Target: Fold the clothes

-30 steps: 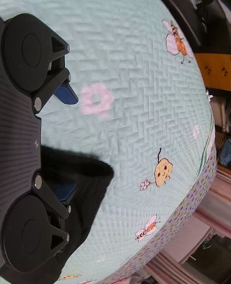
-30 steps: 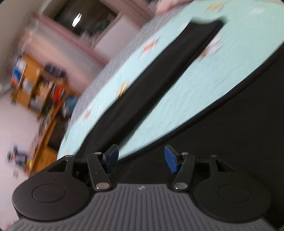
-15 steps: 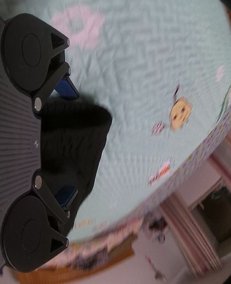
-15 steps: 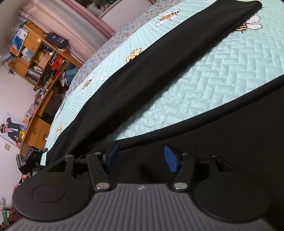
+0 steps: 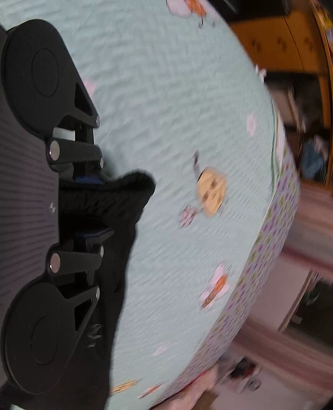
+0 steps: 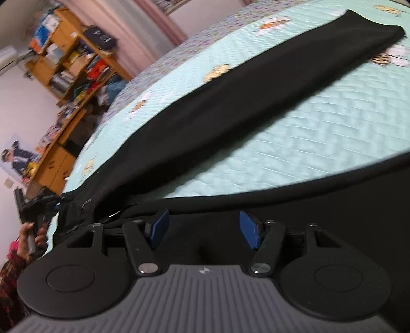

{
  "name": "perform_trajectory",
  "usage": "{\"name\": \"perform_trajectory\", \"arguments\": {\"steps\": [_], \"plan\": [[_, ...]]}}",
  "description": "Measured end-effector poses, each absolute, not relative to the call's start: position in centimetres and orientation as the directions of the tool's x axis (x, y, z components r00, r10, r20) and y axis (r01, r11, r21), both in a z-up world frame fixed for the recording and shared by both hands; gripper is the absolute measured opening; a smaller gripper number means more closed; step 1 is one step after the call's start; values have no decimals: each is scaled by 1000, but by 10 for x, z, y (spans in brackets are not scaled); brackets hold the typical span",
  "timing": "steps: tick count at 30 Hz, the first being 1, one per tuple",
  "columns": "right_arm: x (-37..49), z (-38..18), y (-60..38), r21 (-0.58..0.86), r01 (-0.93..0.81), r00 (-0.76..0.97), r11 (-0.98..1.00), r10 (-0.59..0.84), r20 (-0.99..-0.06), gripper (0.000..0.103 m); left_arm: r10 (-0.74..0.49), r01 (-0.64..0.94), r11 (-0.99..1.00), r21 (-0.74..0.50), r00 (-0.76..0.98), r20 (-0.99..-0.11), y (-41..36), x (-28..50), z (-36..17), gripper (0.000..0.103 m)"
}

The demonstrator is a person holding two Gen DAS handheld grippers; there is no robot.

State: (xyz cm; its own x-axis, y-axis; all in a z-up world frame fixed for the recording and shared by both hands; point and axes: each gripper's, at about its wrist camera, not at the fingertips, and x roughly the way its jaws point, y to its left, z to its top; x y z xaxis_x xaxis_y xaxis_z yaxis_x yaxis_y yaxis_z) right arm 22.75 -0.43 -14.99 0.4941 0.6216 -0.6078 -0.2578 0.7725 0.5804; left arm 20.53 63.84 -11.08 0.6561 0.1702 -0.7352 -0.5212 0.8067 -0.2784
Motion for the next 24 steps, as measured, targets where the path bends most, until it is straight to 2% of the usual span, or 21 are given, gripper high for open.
{"name": "perform_trajectory", "arguments": {"steps": [3,5,6,9,11,14,16,18,20,24], "plan": [[236,-150,8,581,-288,473,761,641,-605,63,159,-542,786,-297,641,-751,654,200,-115,21],[242,-153,13,581,-285,461,763,640,-615,63,195,-571,781,-254,609,-769,653,201,-125,43],[243,-153,15,586,-286,457,758,645,-612,63,203,-580,771,-262,614,-763,654,199,-127,46],[247,-142,19,608,-333,449,721,688,-570,63,197,-589,746,-310,641,-742,656,190,-124,51],[253,-126,27,604,-409,457,684,726,-514,63,248,-634,711,-304,630,-736,658,179,-115,59],[277,-103,53,537,-512,464,671,742,-484,63,336,-699,651,-294,614,-714,655,163,-98,60],[299,-94,75,494,-561,461,665,746,-481,63,325,-644,704,-299,667,-670,638,159,-82,60],[321,-85,97,448,-608,458,656,750,-477,63,249,-528,808,-263,709,-659,609,176,-71,62],[343,-85,134,389,-663,430,640,751,-502,63,137,-387,895,-220,711,-690,573,204,-70,78],[371,-87,200,344,-733,413,587,786,-460,62,32,-245,955,-170,649,-760,522,265,-92,78]]}}
